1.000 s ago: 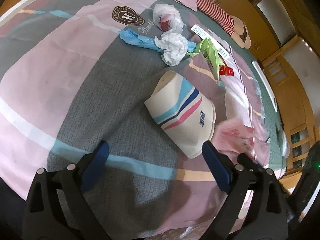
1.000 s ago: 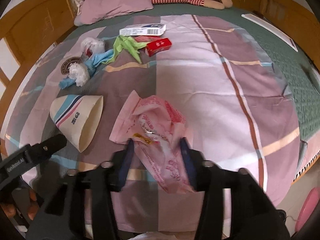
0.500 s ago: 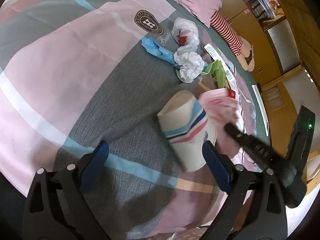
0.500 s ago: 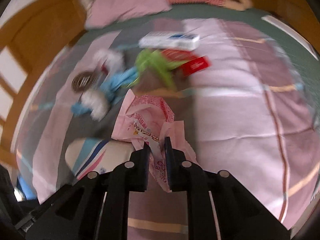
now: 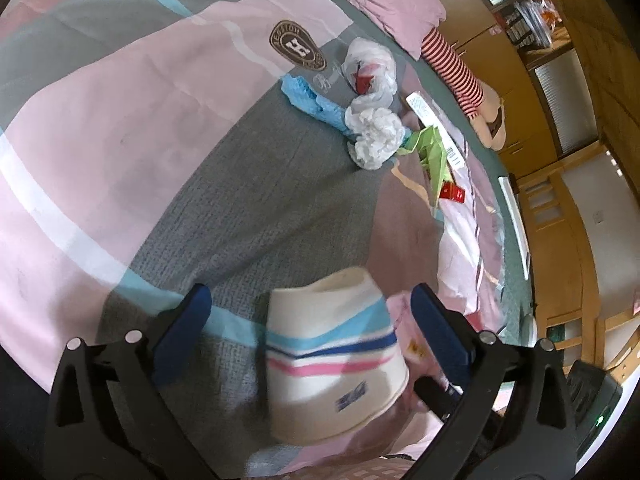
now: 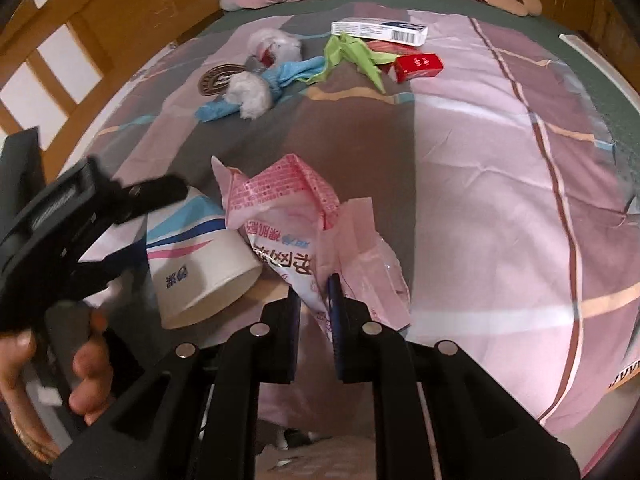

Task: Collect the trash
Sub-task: 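Grasp the white paper cup with the left tool while the right tool holds the pink bag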

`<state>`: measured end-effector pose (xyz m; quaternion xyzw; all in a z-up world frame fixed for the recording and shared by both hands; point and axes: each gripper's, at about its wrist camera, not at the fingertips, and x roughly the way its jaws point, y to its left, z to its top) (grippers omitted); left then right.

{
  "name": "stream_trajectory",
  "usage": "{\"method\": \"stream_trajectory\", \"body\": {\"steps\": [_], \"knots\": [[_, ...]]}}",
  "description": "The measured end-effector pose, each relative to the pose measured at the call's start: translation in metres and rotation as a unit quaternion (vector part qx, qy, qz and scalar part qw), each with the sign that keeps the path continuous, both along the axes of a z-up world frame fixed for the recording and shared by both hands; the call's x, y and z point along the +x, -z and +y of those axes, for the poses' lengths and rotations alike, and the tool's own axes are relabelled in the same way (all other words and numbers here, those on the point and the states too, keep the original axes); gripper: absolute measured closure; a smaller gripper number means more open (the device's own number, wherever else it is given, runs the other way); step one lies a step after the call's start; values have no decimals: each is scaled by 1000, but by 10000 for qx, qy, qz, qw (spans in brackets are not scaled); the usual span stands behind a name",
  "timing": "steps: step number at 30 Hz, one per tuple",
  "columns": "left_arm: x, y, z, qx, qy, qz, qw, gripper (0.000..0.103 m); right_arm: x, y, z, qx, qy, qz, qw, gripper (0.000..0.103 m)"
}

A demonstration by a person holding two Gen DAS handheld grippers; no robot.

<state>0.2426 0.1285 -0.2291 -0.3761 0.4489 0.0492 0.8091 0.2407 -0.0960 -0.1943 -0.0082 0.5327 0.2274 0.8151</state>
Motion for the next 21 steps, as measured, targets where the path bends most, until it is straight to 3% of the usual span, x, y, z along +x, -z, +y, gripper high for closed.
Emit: {"method": "stream_trajectory", "body": {"steps": [7,12,16,21], "knots": [[-16,-9,19,-12,-586,-230,9980,4,-10,-11,40,270,-412,-47,9988,88],[-20,-7,26,-118,-762,-207,9968,4,-16,-14,54,146,-607,-143,9979,89],[-19,-4,28,-186,-752,-166,9969,4,-8,-11,39,-139,-227,-237,9994,89],[-20,-3,30,-338,-763,-226,9963,4,3,-10,1,-106,430,-228,9988,91]]}}
